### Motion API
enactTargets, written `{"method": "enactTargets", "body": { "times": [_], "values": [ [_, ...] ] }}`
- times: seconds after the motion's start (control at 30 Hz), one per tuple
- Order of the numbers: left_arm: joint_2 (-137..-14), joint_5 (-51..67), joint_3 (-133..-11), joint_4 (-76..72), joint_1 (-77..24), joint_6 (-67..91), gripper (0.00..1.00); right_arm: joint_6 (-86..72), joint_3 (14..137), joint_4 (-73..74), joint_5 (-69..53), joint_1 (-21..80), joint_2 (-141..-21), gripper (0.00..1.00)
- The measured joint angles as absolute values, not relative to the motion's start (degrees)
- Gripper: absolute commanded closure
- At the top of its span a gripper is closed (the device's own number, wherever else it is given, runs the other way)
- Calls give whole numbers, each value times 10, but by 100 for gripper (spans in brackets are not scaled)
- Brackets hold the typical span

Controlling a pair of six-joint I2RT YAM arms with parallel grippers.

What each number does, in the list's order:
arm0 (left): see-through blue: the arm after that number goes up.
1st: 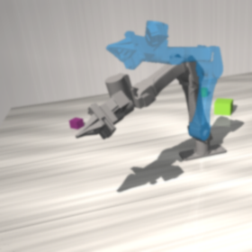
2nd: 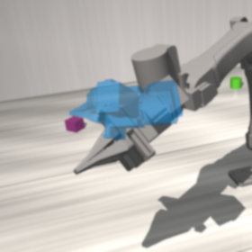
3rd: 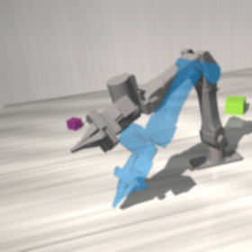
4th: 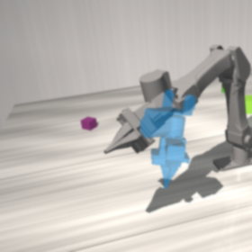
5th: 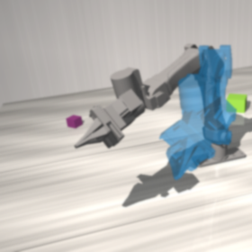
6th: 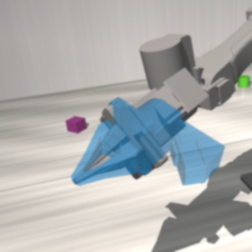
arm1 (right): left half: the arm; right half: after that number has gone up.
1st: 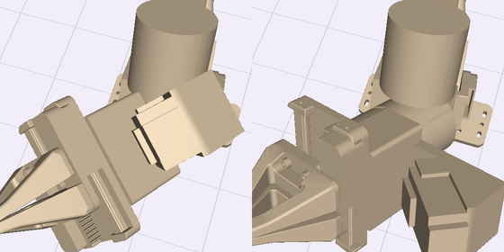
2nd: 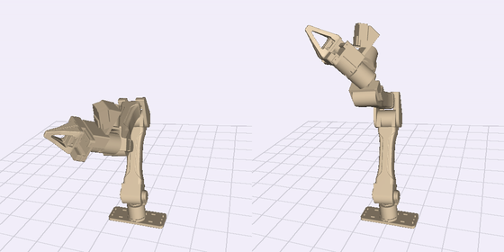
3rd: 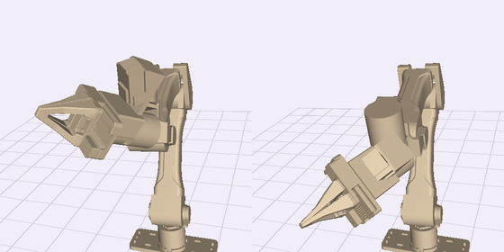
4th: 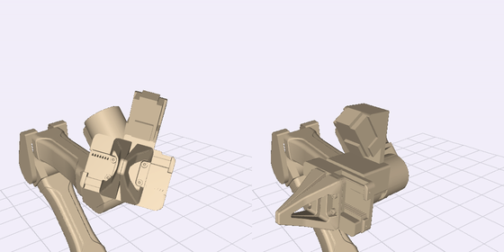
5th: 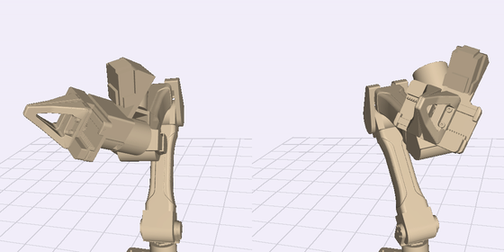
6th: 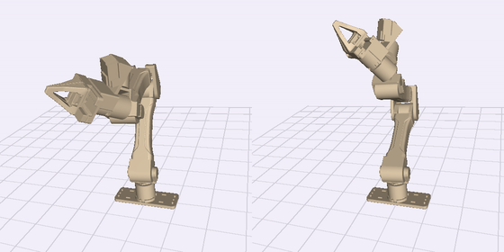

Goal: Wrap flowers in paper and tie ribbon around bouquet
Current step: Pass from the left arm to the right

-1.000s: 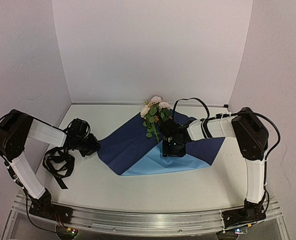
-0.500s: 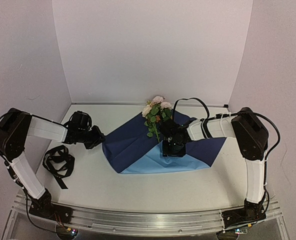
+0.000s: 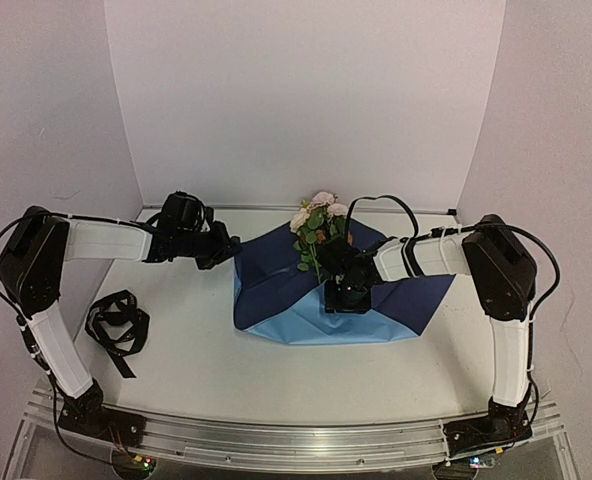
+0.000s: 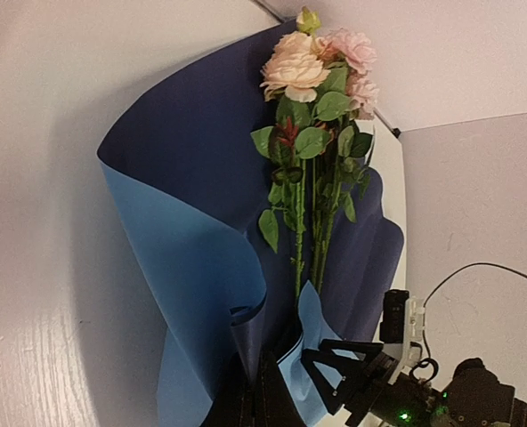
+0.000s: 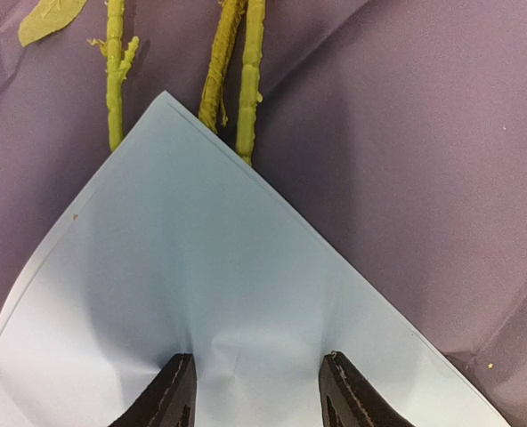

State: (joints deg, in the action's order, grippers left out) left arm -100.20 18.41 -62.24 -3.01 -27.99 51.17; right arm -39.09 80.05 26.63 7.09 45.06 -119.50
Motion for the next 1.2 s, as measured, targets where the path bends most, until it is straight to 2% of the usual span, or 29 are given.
{"method": "enactTargets", "body": {
  "times": [0.4,0.77,1.2],
  "values": [
    [-1004,215,-621,-16,-277,527,100,-392,804,270,78,453,-1197,50],
    [-1013,284,-648,-76,-283,612,100,-392,806,271,83,454,-1200,50],
    [-1147,316,-779,-199,-322,736,100,-393,807,270,88,456,-1202,50]
  ]
}}
